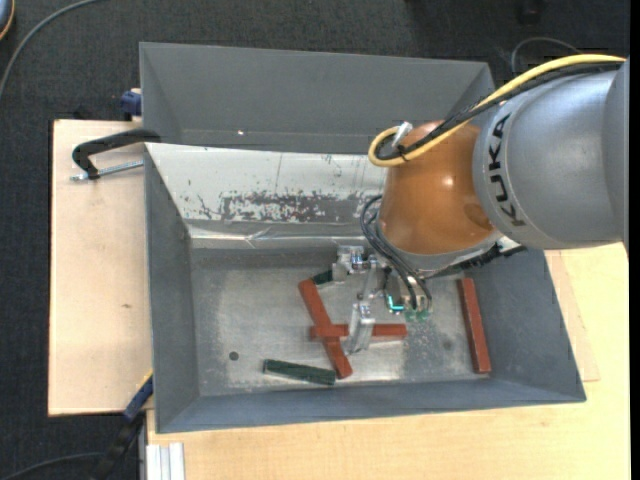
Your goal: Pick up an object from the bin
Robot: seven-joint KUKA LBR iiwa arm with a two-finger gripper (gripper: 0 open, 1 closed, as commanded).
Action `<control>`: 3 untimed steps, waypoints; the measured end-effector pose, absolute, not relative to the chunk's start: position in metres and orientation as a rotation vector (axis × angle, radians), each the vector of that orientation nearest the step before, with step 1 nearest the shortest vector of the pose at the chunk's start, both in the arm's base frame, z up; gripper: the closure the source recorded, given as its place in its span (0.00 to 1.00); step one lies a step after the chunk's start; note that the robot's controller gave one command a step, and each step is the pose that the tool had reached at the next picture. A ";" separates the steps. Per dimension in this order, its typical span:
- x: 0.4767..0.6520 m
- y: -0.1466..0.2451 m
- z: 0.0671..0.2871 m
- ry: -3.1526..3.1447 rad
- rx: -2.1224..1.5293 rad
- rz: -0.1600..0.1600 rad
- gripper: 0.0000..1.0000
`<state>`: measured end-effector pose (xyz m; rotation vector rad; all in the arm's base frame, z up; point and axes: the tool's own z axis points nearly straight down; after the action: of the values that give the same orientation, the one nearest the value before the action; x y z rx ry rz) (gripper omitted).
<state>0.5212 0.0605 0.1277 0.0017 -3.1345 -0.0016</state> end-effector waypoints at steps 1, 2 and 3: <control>0.525 -0.004 0.069 -3.136 0.010 0.004 0.00; 0.527 0.000 0.072 -3.142 0.018 -0.002 1.00; 0.526 -0.063 0.071 -3.113 0.452 0.003 1.00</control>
Offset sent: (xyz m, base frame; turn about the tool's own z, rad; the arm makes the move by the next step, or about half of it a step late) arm 0.0049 -0.0608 -0.0560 -0.0114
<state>0.5261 -0.0635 0.0706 0.4515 -3.1130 0.0032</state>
